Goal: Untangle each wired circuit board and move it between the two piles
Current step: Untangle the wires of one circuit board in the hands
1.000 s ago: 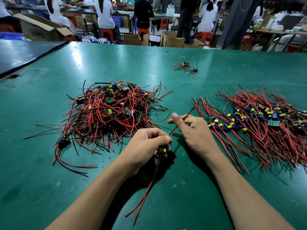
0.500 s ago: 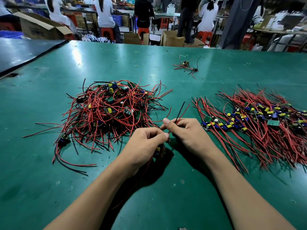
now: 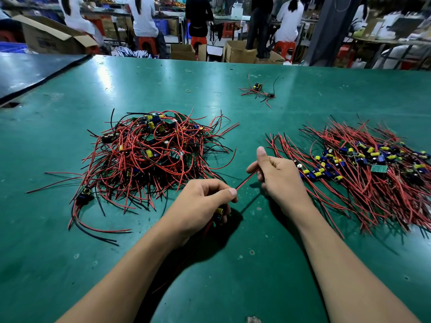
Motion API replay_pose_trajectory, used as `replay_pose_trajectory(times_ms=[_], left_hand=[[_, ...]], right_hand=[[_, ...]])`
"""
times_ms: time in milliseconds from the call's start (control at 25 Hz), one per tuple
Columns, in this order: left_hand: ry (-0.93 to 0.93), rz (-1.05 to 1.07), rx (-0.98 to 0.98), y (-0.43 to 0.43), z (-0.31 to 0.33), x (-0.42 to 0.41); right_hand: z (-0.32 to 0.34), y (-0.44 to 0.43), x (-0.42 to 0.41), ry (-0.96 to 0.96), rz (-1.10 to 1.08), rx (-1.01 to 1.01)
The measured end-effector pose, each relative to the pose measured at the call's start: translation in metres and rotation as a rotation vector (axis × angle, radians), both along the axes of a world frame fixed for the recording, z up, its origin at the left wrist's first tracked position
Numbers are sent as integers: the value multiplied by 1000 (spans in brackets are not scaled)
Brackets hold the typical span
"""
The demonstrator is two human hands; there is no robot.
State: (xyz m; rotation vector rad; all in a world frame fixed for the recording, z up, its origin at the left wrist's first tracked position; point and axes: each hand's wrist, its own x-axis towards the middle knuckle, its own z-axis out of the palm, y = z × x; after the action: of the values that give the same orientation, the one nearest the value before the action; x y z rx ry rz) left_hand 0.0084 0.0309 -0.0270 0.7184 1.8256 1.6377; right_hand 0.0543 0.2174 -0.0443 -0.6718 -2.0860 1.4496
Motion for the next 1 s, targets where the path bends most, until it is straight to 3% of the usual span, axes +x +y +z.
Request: replay_pose_trajectory(times_ms=[80, 160, 400, 720, 880, 1000], left_hand=[[-47, 53, 40, 1, -1, 1], [-162, 109, 92, 3, 0, 1], [-476, 131, 203, 4, 4, -12], [-555, 73, 299, 4, -4, -22], [-490, 50, 268, 4, -1, -20], [-60, 296, 106, 3, -6, -16]], right_hand=[[5, -2, 0, 48, 20, -279], [8, -2, 0, 41, 24, -330], [9, -12, 5, 10, 102, -84], [9, -41, 5, -59, 214, 151], [5, -42, 0, -56, 183, 239], [3, -28, -1, -67, 55, 283]])
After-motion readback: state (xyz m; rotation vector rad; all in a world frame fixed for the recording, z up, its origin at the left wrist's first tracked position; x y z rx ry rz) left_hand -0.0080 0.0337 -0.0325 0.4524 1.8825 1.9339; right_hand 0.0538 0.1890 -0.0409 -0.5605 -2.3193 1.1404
